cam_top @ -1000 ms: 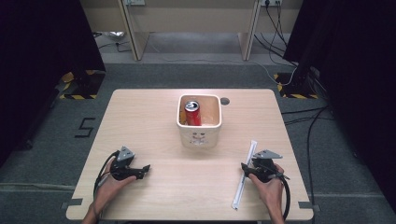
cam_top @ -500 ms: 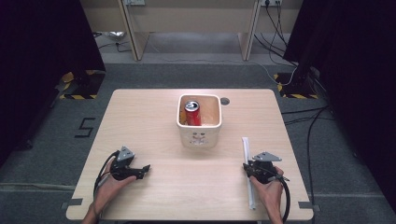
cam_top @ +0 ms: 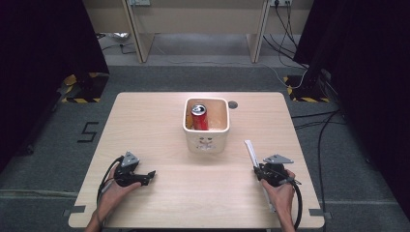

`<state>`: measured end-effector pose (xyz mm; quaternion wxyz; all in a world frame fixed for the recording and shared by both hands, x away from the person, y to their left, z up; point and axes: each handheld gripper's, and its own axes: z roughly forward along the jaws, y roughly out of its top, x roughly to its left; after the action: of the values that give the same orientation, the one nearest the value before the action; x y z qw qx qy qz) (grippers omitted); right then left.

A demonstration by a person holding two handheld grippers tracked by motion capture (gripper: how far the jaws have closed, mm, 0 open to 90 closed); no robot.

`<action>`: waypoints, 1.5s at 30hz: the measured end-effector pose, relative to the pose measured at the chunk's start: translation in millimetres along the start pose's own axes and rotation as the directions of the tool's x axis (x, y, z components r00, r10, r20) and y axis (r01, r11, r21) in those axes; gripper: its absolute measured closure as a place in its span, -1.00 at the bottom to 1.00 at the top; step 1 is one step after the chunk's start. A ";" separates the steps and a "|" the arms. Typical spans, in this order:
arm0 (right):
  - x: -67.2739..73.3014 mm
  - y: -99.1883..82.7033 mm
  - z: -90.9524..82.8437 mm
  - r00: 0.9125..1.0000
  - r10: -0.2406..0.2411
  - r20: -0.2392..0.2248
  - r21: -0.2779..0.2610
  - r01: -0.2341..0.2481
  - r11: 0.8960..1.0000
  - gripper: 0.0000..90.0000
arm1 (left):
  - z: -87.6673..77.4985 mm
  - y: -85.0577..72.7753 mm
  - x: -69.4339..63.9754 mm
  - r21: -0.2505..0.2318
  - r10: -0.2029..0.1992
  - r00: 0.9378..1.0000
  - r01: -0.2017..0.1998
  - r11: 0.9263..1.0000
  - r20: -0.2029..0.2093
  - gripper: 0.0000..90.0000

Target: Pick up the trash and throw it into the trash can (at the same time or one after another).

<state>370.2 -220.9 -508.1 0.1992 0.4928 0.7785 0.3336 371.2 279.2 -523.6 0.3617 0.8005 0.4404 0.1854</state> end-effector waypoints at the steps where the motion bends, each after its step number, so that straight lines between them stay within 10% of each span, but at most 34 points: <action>1: -0.2 0.2 0.2 1.000 0.000 -0.006 -0.001 0.000 1.000 0.67 | 0.0 0.0 0.0 0.000 0.000 1.000 0.000 1.000 0.000 -0.69; 17: -13.9 14.4 -17.6 1.000 0.024 0.004 -0.077 -0.024 0.997 0.76 | 0.0 0.0 0.1 0.000 0.000 1.000 0.000 1.000 0.000 -0.69; 45: -10.1 118.2 -65.4 0.998 -0.065 -0.005 -0.235 0.062 0.970 0.76 | 0.0 0.0 0.1 0.000 0.000 1.000 0.000 1.000 0.000 -0.69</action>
<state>407.7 -216.6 -378.0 0.2619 0.4386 0.7502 0.4199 371.3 279.2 -523.6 0.3618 0.8005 0.4405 0.1852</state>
